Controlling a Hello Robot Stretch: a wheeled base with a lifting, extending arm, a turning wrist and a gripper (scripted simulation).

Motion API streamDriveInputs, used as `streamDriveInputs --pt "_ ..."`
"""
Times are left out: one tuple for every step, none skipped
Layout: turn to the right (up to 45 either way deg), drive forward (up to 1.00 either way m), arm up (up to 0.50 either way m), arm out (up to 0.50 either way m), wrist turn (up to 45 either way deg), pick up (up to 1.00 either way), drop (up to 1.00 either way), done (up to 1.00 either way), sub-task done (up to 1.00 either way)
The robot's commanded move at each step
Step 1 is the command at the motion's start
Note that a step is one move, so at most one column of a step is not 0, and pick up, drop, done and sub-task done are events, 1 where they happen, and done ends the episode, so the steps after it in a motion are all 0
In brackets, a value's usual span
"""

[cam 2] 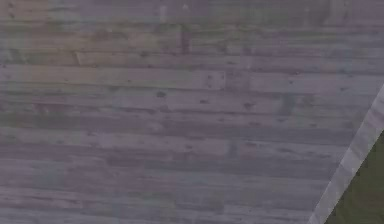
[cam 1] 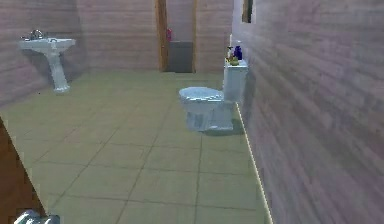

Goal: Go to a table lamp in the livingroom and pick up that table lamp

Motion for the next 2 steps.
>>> streamDriveInputs --pt "-12.0 0.00 0.00 0.00 0.0 0.00 0.00 0.00 0.00" --pt "0.0 0.15 0.00 0.00 0.0 0.00 0.00 0.00 0.00"
